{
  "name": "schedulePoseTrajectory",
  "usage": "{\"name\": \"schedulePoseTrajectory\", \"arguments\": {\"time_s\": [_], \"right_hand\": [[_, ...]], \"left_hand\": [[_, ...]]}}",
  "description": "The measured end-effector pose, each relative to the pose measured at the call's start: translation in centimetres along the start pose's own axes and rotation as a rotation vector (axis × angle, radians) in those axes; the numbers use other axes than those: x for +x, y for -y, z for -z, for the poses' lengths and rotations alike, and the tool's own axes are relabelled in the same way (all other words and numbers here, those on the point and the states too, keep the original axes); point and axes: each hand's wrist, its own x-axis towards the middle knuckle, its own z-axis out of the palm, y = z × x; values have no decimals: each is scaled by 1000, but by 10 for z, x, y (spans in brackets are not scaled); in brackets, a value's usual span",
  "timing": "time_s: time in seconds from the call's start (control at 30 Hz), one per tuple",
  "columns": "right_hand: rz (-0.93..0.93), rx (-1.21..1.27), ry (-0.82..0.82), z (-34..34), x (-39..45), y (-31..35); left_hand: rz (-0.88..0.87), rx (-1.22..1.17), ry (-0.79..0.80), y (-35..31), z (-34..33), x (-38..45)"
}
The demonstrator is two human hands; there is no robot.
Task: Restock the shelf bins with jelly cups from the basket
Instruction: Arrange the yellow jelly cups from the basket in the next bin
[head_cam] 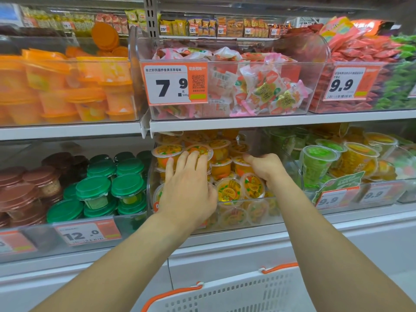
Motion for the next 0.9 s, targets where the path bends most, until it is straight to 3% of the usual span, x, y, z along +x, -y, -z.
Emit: {"name": "schedulePoseTrajectory", "arguments": {"time_s": [0.3,0.57,0.9], "right_hand": [[250,-318,-59,5,-19,-3],[82,-4,152,21,1,-19],[129,-104,34,11,-6,-13]], "left_hand": [[3,-6,0,-1,1,0],[12,-5,3,-3,0,2],[27,19,0,-9,1,1]]}}
